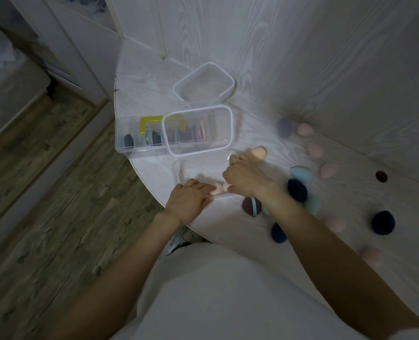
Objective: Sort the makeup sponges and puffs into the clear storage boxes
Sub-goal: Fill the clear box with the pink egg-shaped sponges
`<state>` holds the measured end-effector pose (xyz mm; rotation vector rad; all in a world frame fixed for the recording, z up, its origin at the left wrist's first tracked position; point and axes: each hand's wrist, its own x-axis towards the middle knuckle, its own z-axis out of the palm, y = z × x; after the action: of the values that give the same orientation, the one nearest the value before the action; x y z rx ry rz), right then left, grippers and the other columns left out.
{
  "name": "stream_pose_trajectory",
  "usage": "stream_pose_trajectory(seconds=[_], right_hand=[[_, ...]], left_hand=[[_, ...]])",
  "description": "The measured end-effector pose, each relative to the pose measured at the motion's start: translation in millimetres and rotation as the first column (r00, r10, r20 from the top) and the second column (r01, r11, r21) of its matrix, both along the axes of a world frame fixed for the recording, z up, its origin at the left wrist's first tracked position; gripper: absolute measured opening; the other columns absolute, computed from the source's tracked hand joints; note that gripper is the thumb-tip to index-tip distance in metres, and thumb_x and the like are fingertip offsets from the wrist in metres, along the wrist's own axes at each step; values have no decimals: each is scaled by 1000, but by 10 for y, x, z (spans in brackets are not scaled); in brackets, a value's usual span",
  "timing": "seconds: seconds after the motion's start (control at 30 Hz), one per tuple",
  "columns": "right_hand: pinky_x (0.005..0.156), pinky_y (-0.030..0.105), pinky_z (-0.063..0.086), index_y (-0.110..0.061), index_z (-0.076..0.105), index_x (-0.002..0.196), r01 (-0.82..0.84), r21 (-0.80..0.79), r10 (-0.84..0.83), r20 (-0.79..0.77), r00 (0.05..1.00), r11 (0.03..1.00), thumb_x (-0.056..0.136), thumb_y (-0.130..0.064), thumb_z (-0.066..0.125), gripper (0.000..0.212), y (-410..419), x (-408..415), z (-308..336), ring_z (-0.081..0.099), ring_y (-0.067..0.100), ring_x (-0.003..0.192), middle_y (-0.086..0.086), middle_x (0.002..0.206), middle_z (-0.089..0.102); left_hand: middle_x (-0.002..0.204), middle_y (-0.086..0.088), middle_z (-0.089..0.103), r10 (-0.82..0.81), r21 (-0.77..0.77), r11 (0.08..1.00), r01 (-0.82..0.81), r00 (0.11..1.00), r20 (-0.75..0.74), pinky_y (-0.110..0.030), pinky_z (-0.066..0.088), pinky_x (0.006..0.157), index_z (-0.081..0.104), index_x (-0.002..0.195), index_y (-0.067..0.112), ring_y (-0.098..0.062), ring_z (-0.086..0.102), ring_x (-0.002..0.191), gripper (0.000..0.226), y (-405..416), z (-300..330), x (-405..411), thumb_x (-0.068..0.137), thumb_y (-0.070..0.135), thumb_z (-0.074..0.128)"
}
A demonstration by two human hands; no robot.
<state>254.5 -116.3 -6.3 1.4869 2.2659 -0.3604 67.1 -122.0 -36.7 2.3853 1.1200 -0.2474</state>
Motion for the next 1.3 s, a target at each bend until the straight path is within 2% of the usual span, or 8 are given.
stream_pose_trajectory(seconds=[0.13, 0.23, 0.5, 0.73, 0.97, 1.1, 1.2, 1.3], right_hand=[[75, 28, 15, -9, 67, 77, 51, 2, -51, -30, 998, 999, 94, -38, 47, 39, 21, -13, 12, 29, 17, 89, 6, 89, 58], [89, 29, 23, -11, 71, 75, 131, 97, -119, -122, 985, 987, 96, -43, 40, 50, -6, 55, -19, 36, 16, 95, -2, 80, 62], [87, 31, 24, -14, 71, 85, 213, 231, -152, -256, 955, 949, 97, -30, 40, 37, -98, 114, -106, 40, 18, 100, -8, 86, 67], [95, 36, 27, -18, 70, 95, 182, 165, -128, -292, 948, 969, 95, -27, 42, 29, -132, 82, -130, 36, 20, 117, -10, 101, 67], [94, 32, 16, -22, 65, 110, 197, 102, -162, -275, 948, 975, 90, -30, 52, 25, -177, 73, -124, 33, 19, 123, -6, 103, 68], [95, 32, 16, -24, 71, 97, 201, 141, -154, -285, 946, 969, 91, -37, 52, 25, -260, 80, -127, 36, 15, 115, -9, 91, 69], [101, 32, 19, -23, 74, 93, 256, 131, -183, -407, 895, 958, 94, -34, 50, 27, -329, 122, -119, 38, 14, 114, -11, 101, 69], [97, 30, 30, -15, 74, 95, 511, 171, -286, -662, 693, 842, 90, -21, 59, 17, -327, 340, -142, 49, 18, 108, -2, 107, 68]], left_hand=[[144, 11, 41, -27, 12, 1000, 27, 1000, 0, -34, 37, 94, 36, 141, 31, -16, 34, 130, 43, 7, 11, 11, 98, 38, 35], [146, 11, 38, -21, -12, 1000, 21, 999, 29, -34, 38, 95, 34, 142, 31, -17, 35, 129, 45, 24, 6, 7, 97, 38, 39], [145, 12, 40, 11, -34, 999, -7, 994, 106, -33, 36, 94, 34, 141, 31, -18, 37, 126, 53, 77, 1, -11, 92, 44, 49], [139, 9, 47, 101, -104, 991, -85, 982, 161, -28, 35, 94, 38, 139, 30, -16, 41, 126, 56, 99, -7, -9, 88, 48, 53], [138, 6, 42, 8, -78, 997, 0, 995, 100, -28, 39, 87, 42, 138, 30, -17, 40, 120, 50, 89, -24, 42, 91, 42, 53], [145, 8, 37, -7, -48, 999, 12, 994, 105, -30, 40, 92, 45, 136, 30, -17, 39, 125, 45, 66, -54, 41, 93, 40, 50], [144, 6, 41, -16, -74, 997, 23, 996, 93, -35, 38, 100, 40, 138, 28, -20, 37, 128, 46, 52, -77, 42, 94, 39, 48], [141, 5, 45, -9, -99, 995, 18, 995, 98, -35, 37, 98, 37, 139, 27, -20, 37, 126, 47, 52, -88, 31, 95, 39, 46]])
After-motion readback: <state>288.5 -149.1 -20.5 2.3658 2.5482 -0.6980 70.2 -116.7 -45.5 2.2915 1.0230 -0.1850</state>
